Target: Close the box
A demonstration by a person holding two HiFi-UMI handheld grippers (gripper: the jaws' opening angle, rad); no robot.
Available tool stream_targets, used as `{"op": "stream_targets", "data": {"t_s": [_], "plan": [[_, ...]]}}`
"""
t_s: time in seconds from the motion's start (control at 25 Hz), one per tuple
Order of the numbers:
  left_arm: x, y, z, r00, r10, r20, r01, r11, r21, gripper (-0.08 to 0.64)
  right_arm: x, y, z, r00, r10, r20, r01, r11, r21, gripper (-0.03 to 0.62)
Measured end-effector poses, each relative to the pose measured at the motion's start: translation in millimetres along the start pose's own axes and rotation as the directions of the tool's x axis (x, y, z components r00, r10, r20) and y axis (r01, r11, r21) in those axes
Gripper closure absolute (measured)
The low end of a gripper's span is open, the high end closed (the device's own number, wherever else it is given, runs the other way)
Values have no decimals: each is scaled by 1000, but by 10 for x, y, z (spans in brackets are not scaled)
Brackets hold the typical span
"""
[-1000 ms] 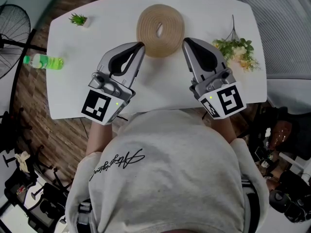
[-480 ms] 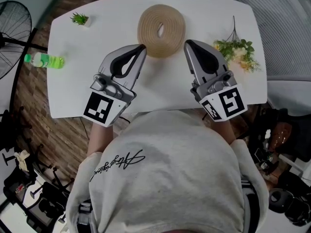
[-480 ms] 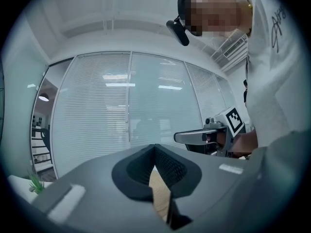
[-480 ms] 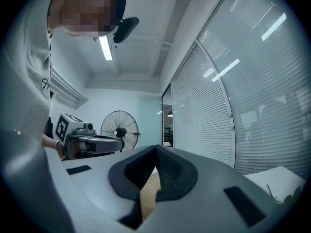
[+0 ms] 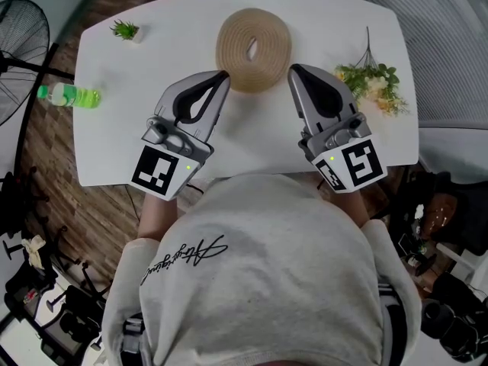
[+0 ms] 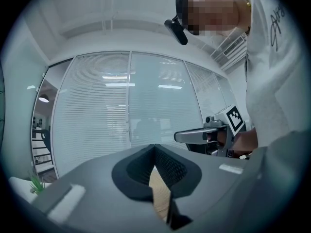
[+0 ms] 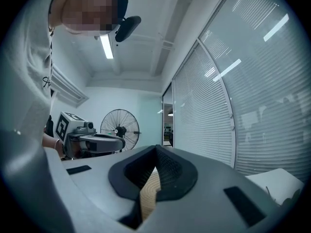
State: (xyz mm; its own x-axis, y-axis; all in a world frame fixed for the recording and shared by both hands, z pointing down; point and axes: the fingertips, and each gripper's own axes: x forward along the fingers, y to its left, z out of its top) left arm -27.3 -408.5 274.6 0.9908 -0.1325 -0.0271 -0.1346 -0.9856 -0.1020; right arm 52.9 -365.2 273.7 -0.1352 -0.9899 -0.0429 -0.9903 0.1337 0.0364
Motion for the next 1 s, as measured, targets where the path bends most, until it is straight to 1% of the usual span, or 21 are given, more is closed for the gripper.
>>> {"op": "stream_targets", "data": {"t_s": [0.52,0.72,1.0], "plan": [[35,32,-47,1000,-11,-9,10,1000,-11,561,29,-10,-38,1000,-7,-22,7,1000,-19,592],[39,44,-66,1000,-14,-13,14,1000,-16,561,58,-2,-58,999,12,-31,-11,1000,9,591],[35,42,-65,1000,-14,-4,14,1000,-11,561,52,24,-91,999,9,-41,-9,1000,8,591]]}}
